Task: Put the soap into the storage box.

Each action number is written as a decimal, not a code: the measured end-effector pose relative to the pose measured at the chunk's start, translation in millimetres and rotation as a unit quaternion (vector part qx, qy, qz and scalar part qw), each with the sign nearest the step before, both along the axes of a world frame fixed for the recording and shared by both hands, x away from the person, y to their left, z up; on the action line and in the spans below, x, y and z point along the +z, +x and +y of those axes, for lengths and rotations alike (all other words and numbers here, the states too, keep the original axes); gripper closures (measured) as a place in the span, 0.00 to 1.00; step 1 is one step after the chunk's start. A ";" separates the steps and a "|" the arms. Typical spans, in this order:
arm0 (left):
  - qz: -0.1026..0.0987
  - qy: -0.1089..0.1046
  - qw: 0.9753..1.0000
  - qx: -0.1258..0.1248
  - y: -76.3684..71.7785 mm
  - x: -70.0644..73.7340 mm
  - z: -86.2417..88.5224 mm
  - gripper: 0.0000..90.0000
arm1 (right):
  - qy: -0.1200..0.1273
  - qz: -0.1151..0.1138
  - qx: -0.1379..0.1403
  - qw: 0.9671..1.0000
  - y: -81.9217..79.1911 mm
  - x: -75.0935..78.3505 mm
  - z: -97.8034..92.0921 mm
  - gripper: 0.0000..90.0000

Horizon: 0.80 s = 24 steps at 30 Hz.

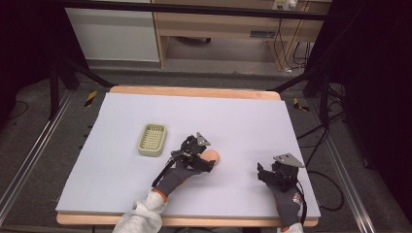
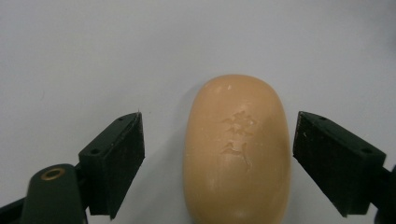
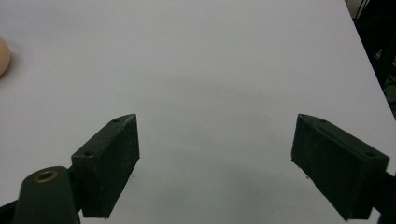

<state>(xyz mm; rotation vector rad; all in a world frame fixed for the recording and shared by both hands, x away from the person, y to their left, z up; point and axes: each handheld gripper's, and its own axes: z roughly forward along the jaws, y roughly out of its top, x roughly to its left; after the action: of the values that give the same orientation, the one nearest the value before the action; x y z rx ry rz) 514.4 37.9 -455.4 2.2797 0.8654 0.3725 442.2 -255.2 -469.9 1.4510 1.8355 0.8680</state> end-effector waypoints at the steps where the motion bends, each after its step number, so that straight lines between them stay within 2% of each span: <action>1: 0.003 0.001 1.000 0.000 0.5 -0.9 -0.4 0.17 | 0.000 0.000 0.000 1.000 0.0 0.0 0.1 0.17; 14: 0.029 0.021 0.999 -0.012 3.8 -10.4 -6.1 0.19 | 0.002 0.002 0.000 1.000 0.0 0.0 0.4 0.17; 24: 0.030 0.027 0.999 -0.020 3.3 -15.3 -10.8 0.29 | 0.001 0.003 0.000 1.000 0.1 -0.1 0.4 0.17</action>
<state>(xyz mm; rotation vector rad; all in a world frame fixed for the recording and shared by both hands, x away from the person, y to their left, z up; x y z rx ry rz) 517.7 27.2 -470.6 2.3647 0.8474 0.3144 442.2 -254.8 -470.0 1.4564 1.8385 0.8678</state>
